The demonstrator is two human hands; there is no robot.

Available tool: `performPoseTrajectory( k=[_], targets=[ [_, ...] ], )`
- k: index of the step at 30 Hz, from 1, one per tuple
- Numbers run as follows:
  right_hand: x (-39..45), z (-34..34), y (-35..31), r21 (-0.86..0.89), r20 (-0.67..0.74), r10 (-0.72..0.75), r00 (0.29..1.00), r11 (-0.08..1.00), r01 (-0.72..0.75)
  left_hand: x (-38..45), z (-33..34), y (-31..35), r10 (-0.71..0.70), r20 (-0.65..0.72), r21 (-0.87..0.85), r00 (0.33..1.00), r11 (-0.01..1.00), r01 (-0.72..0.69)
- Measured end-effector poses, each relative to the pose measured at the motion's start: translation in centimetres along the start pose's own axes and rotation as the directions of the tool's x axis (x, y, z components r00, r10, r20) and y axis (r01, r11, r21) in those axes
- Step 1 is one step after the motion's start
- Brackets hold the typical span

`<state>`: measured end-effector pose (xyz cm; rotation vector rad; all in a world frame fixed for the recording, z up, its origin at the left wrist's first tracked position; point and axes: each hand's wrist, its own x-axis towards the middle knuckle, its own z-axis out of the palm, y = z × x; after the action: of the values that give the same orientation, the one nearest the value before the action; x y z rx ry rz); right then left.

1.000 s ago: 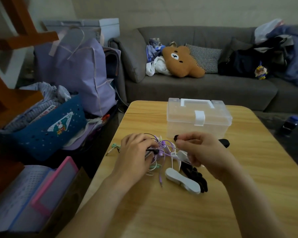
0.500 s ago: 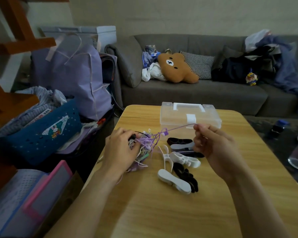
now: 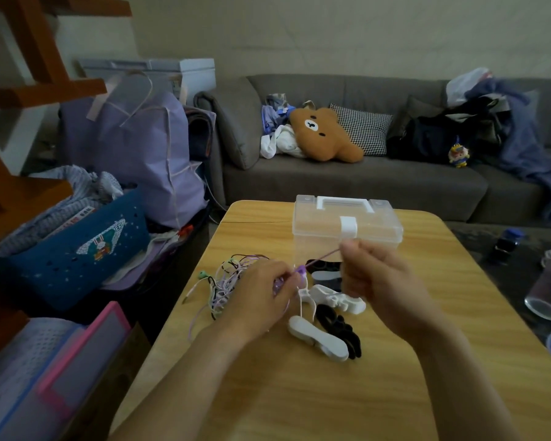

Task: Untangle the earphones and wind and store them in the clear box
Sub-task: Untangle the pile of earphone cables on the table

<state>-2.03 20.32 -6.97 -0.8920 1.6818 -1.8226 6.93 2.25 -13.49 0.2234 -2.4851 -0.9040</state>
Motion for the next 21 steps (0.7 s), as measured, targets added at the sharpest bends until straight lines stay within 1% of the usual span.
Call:
performPoseTrajectory(
  k=[2,3,6,8,10,12,14,15,17,18,19,20,21],
  targets=[
    [0.2,-1.3,0.0,0.219,-0.120,0.057,0.991,0.975,-0.029,0.4,-0.1,-0.8,-0.021,-0.043,0.048,0.999,0.999,0.024],
    [0.2,-1.8,0.0,0.299,-0.167,0.081,0.983,0.954,-0.028,0.6,-0.2,-1.2,-0.033,-0.067,0.091,0.997,0.995,0.039],
    [0.2,-2.5,-0.1,0.415,-0.236,0.090,0.968,0.910,0.016,1.2,-1.0,-1.7,-0.053,-0.163,0.180,0.985,0.980,0.082],
    [0.1,-2.7,-0.2,0.477,-0.266,0.093,0.959,0.878,0.048,1.4,-1.7,-1.9,-0.069,-0.231,0.198,0.970,0.973,0.116],
    [0.1,-2.7,-0.3,0.461,-0.301,0.079,0.950,0.885,0.072,1.6,-2.2,-2.1,-0.107,-0.271,0.181,0.957,0.971,0.159],
    [0.2,-2.7,-0.1,0.397,-0.336,0.066,0.940,0.914,0.078,1.8,-2.4,-2.2,-0.135,-0.291,0.177,0.947,0.965,0.192],
    [0.3,-2.8,0.3,0.270,-0.354,0.079,0.932,0.963,0.021,1.8,-2.5,-2.3,-0.160,-0.303,0.189,0.939,0.956,0.224],
    [0.3,-3.0,0.4,0.181,-0.337,0.103,0.936,0.983,-0.043,1.8,-2.6,-2.3,-0.187,-0.312,0.145,0.932,0.960,0.241],
    [0.1,-3.6,0.6,-0.004,-0.238,0.180,0.954,0.982,-0.187,2.0,-2.9,-2.6,-0.293,-0.354,-0.057,0.888,0.955,0.292],
    [0.0,-4.0,0.6,-0.063,-0.171,0.229,0.958,0.968,-0.242,2.1,-3.3,-2.7,-0.352,-0.382,-0.172,0.855,0.935,0.309],
    [-0.1,-4.3,0.7,-0.077,-0.109,0.270,0.957,0.957,-0.279,2.2,-3.6,-2.8,-0.388,-0.419,-0.264,0.821,0.917,0.299],
    [-0.2,-4.7,0.8,-0.047,-0.052,0.291,0.955,0.955,-0.294,2.3,-3.9,-3.1,-0.401,-0.460,-0.308,0.793,0.909,0.281],
    [-0.2,-4.8,0.8,0.017,-0.012,0.287,0.958,0.958,-0.287,2.2,-4.1,-3.2,-0.394,-0.487,-0.315,0.780,0.912,0.264]
  ],
)
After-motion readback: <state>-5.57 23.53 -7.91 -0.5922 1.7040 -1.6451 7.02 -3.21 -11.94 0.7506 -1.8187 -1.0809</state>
